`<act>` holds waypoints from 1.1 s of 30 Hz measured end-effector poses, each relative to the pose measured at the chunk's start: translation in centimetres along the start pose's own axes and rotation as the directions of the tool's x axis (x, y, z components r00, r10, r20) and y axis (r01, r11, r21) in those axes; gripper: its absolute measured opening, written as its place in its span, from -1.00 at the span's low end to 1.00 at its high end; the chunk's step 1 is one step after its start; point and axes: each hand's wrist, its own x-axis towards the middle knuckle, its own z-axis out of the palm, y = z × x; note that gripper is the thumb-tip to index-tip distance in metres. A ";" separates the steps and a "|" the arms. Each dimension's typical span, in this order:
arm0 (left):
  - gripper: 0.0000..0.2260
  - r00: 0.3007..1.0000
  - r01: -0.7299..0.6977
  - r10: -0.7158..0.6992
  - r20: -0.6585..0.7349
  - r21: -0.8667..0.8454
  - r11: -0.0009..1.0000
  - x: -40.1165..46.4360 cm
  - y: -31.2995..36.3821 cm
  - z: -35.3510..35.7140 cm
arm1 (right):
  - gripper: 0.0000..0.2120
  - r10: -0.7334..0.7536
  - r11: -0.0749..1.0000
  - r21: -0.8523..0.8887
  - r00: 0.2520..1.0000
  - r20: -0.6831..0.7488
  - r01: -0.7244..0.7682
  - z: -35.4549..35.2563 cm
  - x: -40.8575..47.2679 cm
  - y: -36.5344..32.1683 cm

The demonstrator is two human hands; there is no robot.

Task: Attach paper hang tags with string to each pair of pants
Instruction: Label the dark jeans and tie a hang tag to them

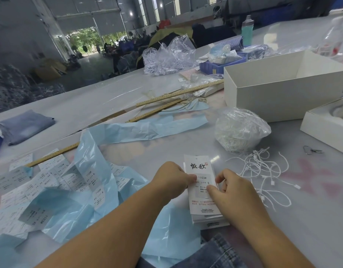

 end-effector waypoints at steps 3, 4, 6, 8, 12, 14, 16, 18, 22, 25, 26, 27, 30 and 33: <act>-0.74 1.000 0.006 -0.006 -0.007 -0.036 0.999 -0.2 0.0 -0.1 | -0.80 0.000 1.000 0.006 1.000 0.003 0.000 0.0 0.0 0.0; -0.75 1.000 0.006 -0.007 -0.009 -0.050 0.999 -0.2 0.1 -0.1 | -0.80 0.001 1.000 0.009 1.000 0.004 -0.001 0.0 0.0 0.0; -0.77 1.000 0.014 -0.015 -0.012 -0.079 0.997 -0.4 0.2 -0.2 | -0.80 0.004 1.000 0.023 1.000 0.000 -0.004 0.1 0.1 0.1; -0.78 0.999 0.030 -0.032 -0.015 -0.110 0.993 -0.6 0.4 -0.4 | -0.80 0.004 0.999 0.040 1.000 -0.007 -0.003 0.1 0.1 0.2; -0.78 0.998 0.053 -0.056 -0.019 -0.135 0.989 -0.8 0.6 -0.5 | -0.79 0.002 0.998 0.069 1.000 -0.020 0.000 0.1 0.2 0.3; -0.78 0.998 0.055 -0.058 -0.018 -0.149 0.987 -0.9 0.7 -0.5 | -0.80 0.001 0.998 0.063 0.999 -0.032 0.001 0.1 0.2 0.3; -0.80 0.998 0.057 -0.060 -0.017 -0.145 0.988 -0.9 0.7 -0.6 | -0.80 -0.003 0.999 0.049 0.999 -0.052 0.005 0.1 0.1 0.3; -0.81 0.998 0.062 -0.064 -0.017 -0.118 0.991 -0.9 0.6 -0.5 | -0.81 -0.002 0.999 0.051 0.998 -0.066 0.005 0.1 0.1 0.3; -0.85 0.998 0.055 -0.055 0.001 -0.102 0.993 -0.8 0.4 -0.4 | -0.79 -0.012 0.999 0.049 0.996 -0.084 0.016 0.2 0.1 0.2; -0.85 1.000 0.005 -0.005 -0.013 0.006 1.000 -0.6 0.4 -0.5 | -0.79 -0.026 0.998 0.048 0.996 -0.081 0.029 0.2 0.0 0.2; -0.83 0.999 -0.040 0.045 -0.028 0.149 0.988 -0.6 0.4 -0.5 | -0.81 -0.028 0.998 0.048 0.997 -0.073 0.032 0.2 0.0 0.2; -0.79 0.993 -0.089 0.109 -0.040 0.344 0.935 -0.7 0.4 -0.5 | -0.82 -0.029 0.998 0.053 0.998 -0.064 0.033 0.2 0.0 0.1; -0.72 0.943 -0.160 0.325 -0.068 0.764 0.625 -1.3 0.7 -0.3 | -0.86 -0.030 0.997 0.070 0.998 -0.053 0.034 0.2 0.0 0.1; -0.69 0.890 -0.229 0.449 -0.072 0.782 0.580 -1.3 0.9 0.0 | -0.88 -0.031 0.997 0.074 0.999 -0.045 0.034 0.1 -0.1 0.0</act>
